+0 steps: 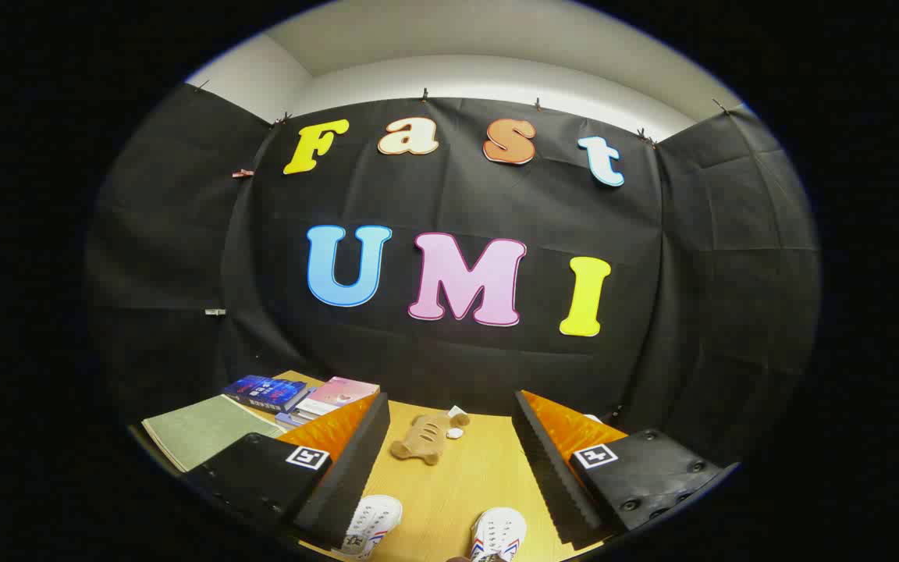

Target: Open the storage box then place both shoes into the box .Put the left shoe in first, then the right shoe, with the right side of both shoes facing outward in a uniform manner.

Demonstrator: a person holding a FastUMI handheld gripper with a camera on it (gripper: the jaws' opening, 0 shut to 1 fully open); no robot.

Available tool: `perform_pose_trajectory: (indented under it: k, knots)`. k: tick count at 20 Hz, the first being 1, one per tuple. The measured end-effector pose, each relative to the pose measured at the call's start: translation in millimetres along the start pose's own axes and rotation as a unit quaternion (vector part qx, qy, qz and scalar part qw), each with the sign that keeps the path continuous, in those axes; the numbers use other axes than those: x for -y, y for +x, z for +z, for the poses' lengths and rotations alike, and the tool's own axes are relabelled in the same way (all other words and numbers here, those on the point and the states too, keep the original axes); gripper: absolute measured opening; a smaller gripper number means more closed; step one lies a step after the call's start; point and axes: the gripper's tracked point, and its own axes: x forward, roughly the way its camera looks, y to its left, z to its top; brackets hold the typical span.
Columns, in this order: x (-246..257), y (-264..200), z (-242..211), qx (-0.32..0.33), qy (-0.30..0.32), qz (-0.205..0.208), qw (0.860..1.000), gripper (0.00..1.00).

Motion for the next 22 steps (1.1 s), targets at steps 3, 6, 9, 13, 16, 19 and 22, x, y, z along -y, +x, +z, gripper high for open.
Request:
perform_pose_trajectory:
  k: [3, 6, 9, 13, 16, 19, 22]
  knots:
    - [0.1, -0.4, -4.6, -0.006, 0.001, -0.003, 1.000, 0.97]
    - [-0.6, -3.3, -6.6, -0.009, -0.001, -0.004, 1.000, 0.97]
    - [-1.8, -3.2, -9.4, -0.011, -0.001, -0.006, 1.000, 0.97]
    - [-5.8, -3.2, -10.9, -0.014, -0.001, -0.002, 1.000, 0.97]
    - [-6.0, -3.1, -9.1, -0.011, 0.003, -0.002, 1.000, 0.97]
    - [-6.6, 0.0, -14.9, -0.019, 0.007, -0.004, 1.000, 0.97]
    - [-14.7, 3.0, -30.1, -0.045, 0.021, 0.008, 0.999, 0.97]
